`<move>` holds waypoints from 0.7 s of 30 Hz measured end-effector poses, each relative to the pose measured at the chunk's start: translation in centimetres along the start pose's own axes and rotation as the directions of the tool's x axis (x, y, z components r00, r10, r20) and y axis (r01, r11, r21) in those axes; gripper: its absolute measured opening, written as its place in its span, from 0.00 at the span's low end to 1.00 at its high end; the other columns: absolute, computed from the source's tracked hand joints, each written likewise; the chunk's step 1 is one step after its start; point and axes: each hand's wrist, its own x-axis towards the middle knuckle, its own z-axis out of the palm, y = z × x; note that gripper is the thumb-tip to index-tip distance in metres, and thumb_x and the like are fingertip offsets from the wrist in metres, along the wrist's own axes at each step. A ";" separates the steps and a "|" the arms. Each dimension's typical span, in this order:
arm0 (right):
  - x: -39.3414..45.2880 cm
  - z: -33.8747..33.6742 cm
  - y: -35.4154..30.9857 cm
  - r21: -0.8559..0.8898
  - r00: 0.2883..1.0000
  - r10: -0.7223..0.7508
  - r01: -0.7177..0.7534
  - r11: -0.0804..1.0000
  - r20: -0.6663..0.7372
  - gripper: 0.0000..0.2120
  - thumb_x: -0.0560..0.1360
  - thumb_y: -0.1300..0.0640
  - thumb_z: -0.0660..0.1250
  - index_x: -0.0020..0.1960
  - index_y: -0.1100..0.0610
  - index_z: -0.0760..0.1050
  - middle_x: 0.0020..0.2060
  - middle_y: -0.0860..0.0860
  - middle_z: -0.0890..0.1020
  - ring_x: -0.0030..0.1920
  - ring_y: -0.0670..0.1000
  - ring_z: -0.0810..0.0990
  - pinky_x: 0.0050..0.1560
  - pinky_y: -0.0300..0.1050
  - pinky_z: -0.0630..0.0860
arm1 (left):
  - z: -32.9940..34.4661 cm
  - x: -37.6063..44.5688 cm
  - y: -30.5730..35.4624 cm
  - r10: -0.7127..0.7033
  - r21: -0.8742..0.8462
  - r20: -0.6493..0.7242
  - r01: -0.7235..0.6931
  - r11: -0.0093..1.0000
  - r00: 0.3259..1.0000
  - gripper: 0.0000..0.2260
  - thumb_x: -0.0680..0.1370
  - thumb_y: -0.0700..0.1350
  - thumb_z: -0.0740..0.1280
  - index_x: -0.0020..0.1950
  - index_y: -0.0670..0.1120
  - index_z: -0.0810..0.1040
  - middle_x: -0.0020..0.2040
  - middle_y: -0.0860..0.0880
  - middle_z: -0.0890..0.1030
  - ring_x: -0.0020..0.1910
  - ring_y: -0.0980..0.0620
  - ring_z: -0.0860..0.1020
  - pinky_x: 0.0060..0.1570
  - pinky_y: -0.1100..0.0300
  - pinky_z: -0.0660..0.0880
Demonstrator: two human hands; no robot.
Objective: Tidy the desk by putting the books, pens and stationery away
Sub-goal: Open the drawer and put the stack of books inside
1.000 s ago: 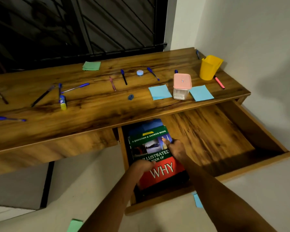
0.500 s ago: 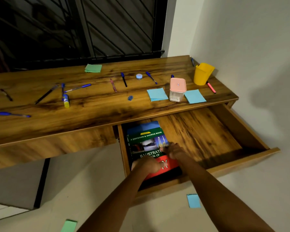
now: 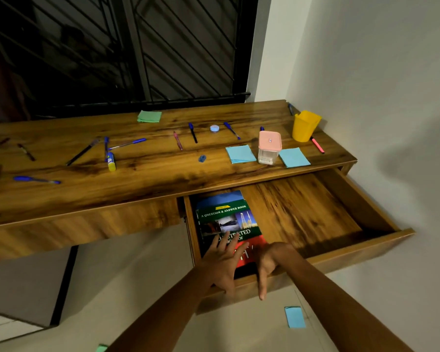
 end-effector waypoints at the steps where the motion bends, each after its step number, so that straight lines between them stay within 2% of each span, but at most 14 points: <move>1: -0.1 0.2 0.0 -0.020 0.996 -0.025 0.023 1.000 -0.083 0.63 0.54 0.40 0.81 0.78 0.52 0.48 0.78 0.51 0.51 0.77 0.55 0.53 0.73 0.56 0.61 | 0.0 0.0 -0.2 -0.006 0.023 -0.042 0.007 1.000 0.999 0.57 0.64 0.58 0.75 0.77 0.50 0.36 0.77 0.41 0.35 0.75 0.38 0.35 0.73 0.41 0.38; 3: -0.4 0.0 0.0 -0.034 0.969 -0.071 0.065 0.997 -0.238 0.67 0.56 0.43 0.80 0.77 0.52 0.36 0.78 0.53 0.43 0.77 0.58 0.43 0.75 0.60 0.52 | -0.3 -0.1 -0.8 -0.029 0.043 -0.133 0.035 0.998 0.991 0.57 0.64 0.61 0.74 0.77 0.48 0.36 0.76 0.40 0.34 0.75 0.37 0.35 0.73 0.41 0.38; 5: -0.7 -0.4 0.0 -0.065 0.914 -0.086 0.066 0.996 -0.395 0.67 0.58 0.44 0.79 0.76 0.52 0.31 0.77 0.55 0.40 0.77 0.61 0.41 0.74 0.63 0.47 | -0.8 0.0 -1.6 -0.068 0.043 -0.207 0.079 0.996 0.976 0.57 0.64 0.64 0.72 0.77 0.46 0.37 0.76 0.39 0.35 0.75 0.36 0.36 0.72 0.41 0.36; 7: -0.5 -1.0 -0.2 -0.123 0.805 -0.104 0.039 0.992 -0.584 0.66 0.59 0.40 0.78 0.77 0.53 0.33 0.77 0.58 0.38 0.76 0.64 0.43 0.72 0.66 0.49 | -1.5 0.4 -2.5 -0.117 0.054 -0.280 0.137 0.989 0.953 0.56 0.65 0.65 0.71 0.77 0.45 0.36 0.76 0.37 0.36 0.75 0.36 0.36 0.71 0.41 0.35; 9: 0.9 -1.5 -0.2 -0.131 0.657 -0.113 0.022 0.991 -0.746 0.67 0.57 0.36 0.77 0.77 0.54 0.37 0.76 0.60 0.42 0.76 0.67 0.50 0.70 0.68 0.54 | -2.1 1.0 -3.4 -0.179 0.046 -0.324 0.204 0.978 0.929 0.56 0.66 0.64 0.71 0.77 0.44 0.35 0.76 0.36 0.36 0.75 0.35 0.35 0.71 0.42 0.34; 11: 2.2 -2.4 -0.2 -0.102 0.584 -0.089 0.010 0.995 -0.807 0.69 0.53 0.34 0.78 0.76 0.53 0.36 0.76 0.63 0.49 0.75 0.68 0.53 0.69 0.69 0.55 | -2.7 1.8 -4.5 -0.244 0.014 -0.339 0.264 0.964 0.909 0.57 0.66 0.63 0.72 0.76 0.44 0.35 0.75 0.35 0.35 0.74 0.34 0.35 0.69 0.42 0.32; 12: 2.7 -3.1 -0.2 -0.094 0.563 -0.084 0.011 0.996 -0.822 0.68 0.54 0.35 0.78 0.74 0.52 0.33 0.76 0.63 0.49 0.75 0.67 0.51 0.69 0.69 0.51 | -3.0 2.3 -5.1 -0.272 -0.001 -0.346 0.290 0.957 0.898 0.57 0.66 0.62 0.72 0.76 0.45 0.35 0.75 0.35 0.35 0.74 0.34 0.34 0.68 0.42 0.31; 15: 3.9 -5.5 -0.6 -0.098 0.520 -0.088 0.008 0.995 -0.850 0.65 0.60 0.37 0.76 0.72 0.51 0.27 0.76 0.62 0.40 0.76 0.66 0.39 0.70 0.66 0.38 | -4.0 4.1 -7.1 -0.339 -0.008 -0.374 0.362 0.932 0.863 0.58 0.64 0.63 0.73 0.76 0.48 0.34 0.75 0.35 0.34 0.74 0.32 0.35 0.70 0.39 0.34; 18: 5.0 -8.1 -1.2 -0.108 0.495 -0.076 -0.036 0.993 -0.866 0.64 0.63 0.39 0.75 0.75 0.55 0.29 0.76 0.61 0.36 0.76 0.64 0.36 0.72 0.64 0.39 | -4.8 6.2 -9.2 -0.380 -0.010 -0.395 0.410 0.912 0.836 0.58 0.64 0.63 0.73 0.76 0.48 0.34 0.75 0.34 0.35 0.74 0.32 0.37 0.72 0.38 0.38; 21: 6.2 -10.4 -1.7 -0.110 0.481 -0.081 -0.031 0.993 -0.873 0.59 0.67 0.44 0.74 0.76 0.58 0.32 0.76 0.61 0.39 0.76 0.62 0.38 0.74 0.62 0.41 | -5.7 7.9 -11.5 -0.410 -0.032 -0.361 0.428 0.903 0.838 0.58 0.64 0.62 0.74 0.77 0.48 0.35 0.76 0.34 0.39 0.75 0.32 0.41 0.73 0.39 0.42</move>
